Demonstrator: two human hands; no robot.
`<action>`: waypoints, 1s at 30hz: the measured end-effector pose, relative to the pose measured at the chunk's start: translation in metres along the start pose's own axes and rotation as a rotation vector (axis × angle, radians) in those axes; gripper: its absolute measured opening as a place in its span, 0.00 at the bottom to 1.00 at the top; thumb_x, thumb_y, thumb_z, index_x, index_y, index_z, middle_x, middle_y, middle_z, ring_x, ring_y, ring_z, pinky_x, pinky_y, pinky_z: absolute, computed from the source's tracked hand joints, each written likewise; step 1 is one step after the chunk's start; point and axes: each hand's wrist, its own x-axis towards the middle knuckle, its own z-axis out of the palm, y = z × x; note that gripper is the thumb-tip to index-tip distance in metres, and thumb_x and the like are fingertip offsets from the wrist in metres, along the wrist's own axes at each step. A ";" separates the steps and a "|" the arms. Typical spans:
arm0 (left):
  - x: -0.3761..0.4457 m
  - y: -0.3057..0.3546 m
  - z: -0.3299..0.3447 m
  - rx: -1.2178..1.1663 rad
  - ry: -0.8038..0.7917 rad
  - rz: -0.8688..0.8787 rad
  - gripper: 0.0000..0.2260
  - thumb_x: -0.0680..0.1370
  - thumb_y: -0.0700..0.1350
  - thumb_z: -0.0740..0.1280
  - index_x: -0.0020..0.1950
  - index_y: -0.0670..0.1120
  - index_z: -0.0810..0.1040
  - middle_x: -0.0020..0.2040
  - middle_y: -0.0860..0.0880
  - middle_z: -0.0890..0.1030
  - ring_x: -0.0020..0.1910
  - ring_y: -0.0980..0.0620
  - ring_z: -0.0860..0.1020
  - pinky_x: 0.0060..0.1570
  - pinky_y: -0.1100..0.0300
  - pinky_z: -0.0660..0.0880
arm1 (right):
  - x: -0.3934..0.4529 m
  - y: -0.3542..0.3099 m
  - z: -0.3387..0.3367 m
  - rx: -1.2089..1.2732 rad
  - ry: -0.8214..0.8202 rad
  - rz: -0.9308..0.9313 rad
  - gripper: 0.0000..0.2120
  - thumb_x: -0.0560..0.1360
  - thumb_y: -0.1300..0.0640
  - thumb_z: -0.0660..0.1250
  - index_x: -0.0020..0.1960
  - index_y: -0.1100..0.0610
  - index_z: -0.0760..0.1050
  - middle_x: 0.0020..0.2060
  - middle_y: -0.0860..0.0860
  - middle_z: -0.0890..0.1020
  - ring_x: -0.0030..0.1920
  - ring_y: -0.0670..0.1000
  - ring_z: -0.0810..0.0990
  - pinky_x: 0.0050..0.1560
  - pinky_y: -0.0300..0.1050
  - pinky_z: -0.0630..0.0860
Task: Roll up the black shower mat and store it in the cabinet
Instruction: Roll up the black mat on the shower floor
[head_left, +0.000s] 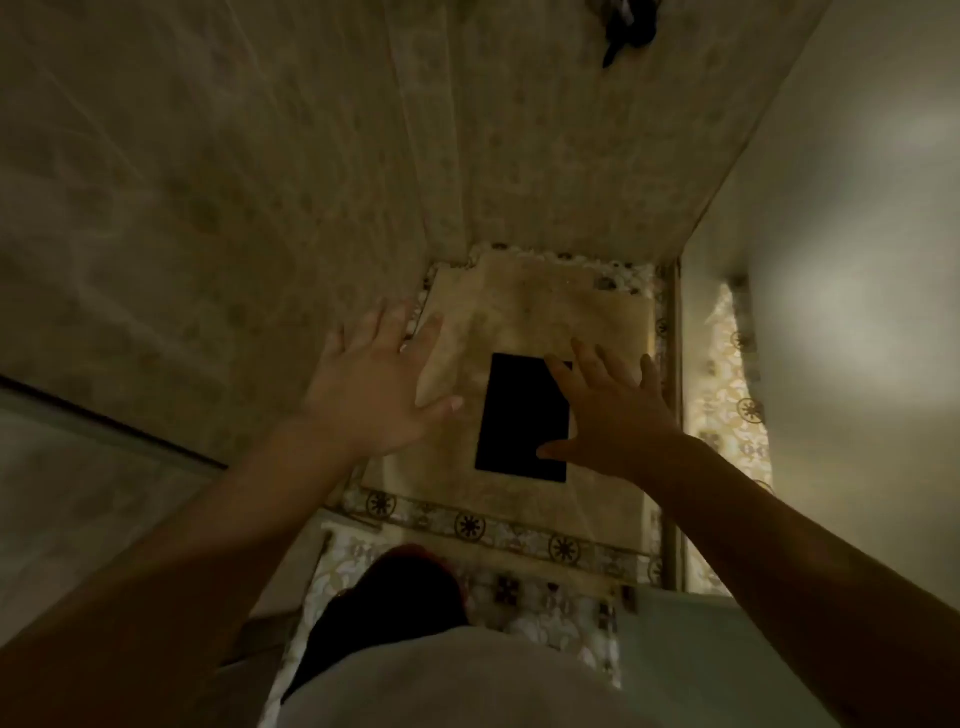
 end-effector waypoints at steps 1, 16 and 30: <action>0.000 0.000 -0.001 0.000 -0.018 -0.005 0.42 0.70 0.75 0.41 0.77 0.55 0.41 0.79 0.46 0.46 0.77 0.44 0.44 0.70 0.36 0.51 | 0.002 0.000 0.000 -0.003 -0.007 -0.008 0.54 0.66 0.25 0.64 0.78 0.45 0.38 0.80 0.52 0.41 0.78 0.58 0.41 0.71 0.70 0.41; 0.115 -0.037 0.006 -0.164 0.028 0.070 0.40 0.71 0.73 0.49 0.77 0.57 0.42 0.79 0.46 0.44 0.77 0.45 0.44 0.72 0.37 0.48 | 0.095 0.019 -0.014 0.015 -0.028 0.003 0.52 0.67 0.27 0.64 0.78 0.45 0.39 0.80 0.52 0.39 0.79 0.56 0.40 0.72 0.69 0.41; 0.340 -0.176 0.030 -0.147 -0.035 0.098 0.39 0.73 0.70 0.53 0.77 0.55 0.43 0.79 0.45 0.45 0.77 0.44 0.47 0.71 0.37 0.52 | 0.309 0.013 -0.048 0.115 -0.145 0.166 0.51 0.69 0.27 0.63 0.79 0.45 0.39 0.80 0.51 0.41 0.79 0.55 0.41 0.73 0.68 0.42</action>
